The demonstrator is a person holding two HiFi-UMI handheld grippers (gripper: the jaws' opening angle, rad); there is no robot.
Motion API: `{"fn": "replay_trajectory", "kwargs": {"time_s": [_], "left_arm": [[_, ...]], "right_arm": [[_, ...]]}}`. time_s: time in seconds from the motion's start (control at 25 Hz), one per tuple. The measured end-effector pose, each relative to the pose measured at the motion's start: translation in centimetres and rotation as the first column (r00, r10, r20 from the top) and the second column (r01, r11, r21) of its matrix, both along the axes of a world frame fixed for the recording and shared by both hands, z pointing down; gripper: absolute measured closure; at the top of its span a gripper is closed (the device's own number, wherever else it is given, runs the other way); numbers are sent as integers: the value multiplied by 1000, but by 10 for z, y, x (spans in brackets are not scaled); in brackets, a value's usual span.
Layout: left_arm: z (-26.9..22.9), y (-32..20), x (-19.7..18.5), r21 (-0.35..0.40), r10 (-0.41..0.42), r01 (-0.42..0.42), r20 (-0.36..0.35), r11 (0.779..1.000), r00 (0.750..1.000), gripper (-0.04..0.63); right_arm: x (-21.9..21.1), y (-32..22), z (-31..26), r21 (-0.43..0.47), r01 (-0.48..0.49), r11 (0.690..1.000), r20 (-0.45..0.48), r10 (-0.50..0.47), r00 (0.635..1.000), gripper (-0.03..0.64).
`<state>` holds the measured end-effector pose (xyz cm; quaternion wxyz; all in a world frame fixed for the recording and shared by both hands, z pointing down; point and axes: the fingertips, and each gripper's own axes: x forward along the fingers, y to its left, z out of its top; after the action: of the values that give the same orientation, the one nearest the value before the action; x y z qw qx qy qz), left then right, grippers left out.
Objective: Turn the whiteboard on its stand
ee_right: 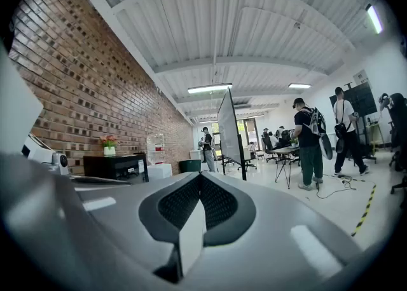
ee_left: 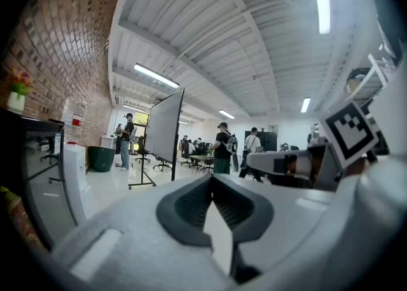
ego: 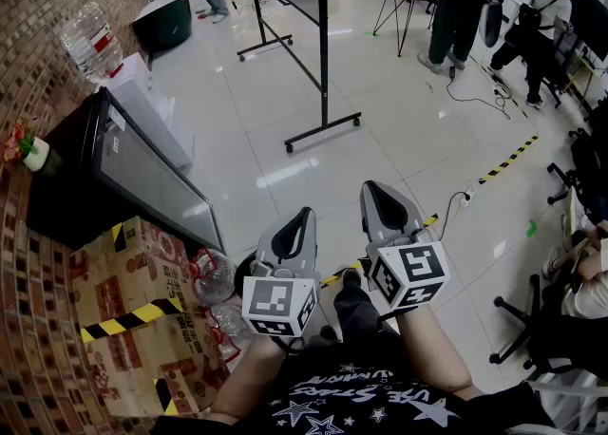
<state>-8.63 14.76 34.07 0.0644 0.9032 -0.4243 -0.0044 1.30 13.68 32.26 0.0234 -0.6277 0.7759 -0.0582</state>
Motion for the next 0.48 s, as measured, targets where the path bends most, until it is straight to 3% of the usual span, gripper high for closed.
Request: {"fn": "replay_trajectory", "kwargs": {"time_s": [0.24, 0.48], "left_arm": [[11, -31, -7, -13, -15, 15, 18, 1000, 1000, 589], [27, -99, -14, -23, -82, 83, 39, 996, 996, 589]], "right_arm": [[11, -42, 4, 27, -37, 999, 44, 36, 998, 607], [25, -120, 21, 42, -37, 998, 84, 33, 996, 607]]}}
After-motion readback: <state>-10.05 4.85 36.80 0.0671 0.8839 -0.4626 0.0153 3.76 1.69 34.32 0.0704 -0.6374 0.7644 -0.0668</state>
